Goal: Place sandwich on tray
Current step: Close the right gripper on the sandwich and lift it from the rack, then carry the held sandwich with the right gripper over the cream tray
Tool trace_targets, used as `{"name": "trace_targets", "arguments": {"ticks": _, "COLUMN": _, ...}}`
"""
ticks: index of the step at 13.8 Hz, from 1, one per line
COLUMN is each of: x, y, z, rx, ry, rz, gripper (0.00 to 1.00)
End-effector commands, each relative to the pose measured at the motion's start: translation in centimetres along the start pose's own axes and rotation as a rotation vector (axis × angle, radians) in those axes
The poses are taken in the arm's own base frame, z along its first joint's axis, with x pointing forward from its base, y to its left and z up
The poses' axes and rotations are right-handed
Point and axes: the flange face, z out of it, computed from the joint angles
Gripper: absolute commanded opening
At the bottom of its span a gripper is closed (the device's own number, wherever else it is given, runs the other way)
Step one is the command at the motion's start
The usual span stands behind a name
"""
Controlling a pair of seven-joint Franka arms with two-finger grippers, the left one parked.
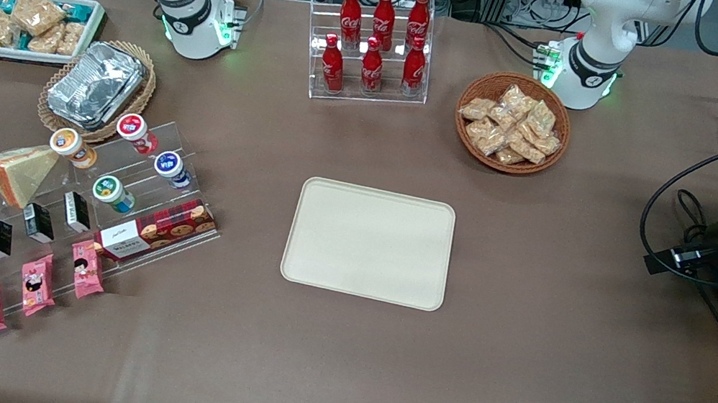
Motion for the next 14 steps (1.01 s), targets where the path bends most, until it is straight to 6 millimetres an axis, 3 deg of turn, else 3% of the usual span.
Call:
{"name": "trace_targets", "arguments": {"ticks": 1, "x": 2.9, "y": -6.0, "z": -2.6, "rx": 0.003, "ry": -0.028, "rz": 0.143, "gripper": 0.38}}
{"name": "trace_targets", "arguments": {"ticks": 4, "x": 6.8, "y": -12.9, "z": -4.2, "rx": -0.014, "ry": -0.050, "rz": 0.267, "gripper": 0.38}}
{"name": "trace_targets", "arguments": {"ticks": 7, "x": 10.9, "y": -19.7, "z": -4.0, "rx": -0.021, "ry": -0.058, "rz": 0.400, "gripper": 0.38}}
{"name": "trace_targets", "arguments": {"ticks": 12, "x": 16.3, "y": -32.2, "z": -2.4, "rx": -0.038, "ry": -0.075, "rz": 0.650, "gripper": 0.39}}
{"name": "trace_targets", "arguments": {"ticks": 14, "x": 17.4, "y": -34.7, "z": -1.5, "rx": -0.045, "ry": -0.077, "rz": 0.705, "gripper": 0.39}}
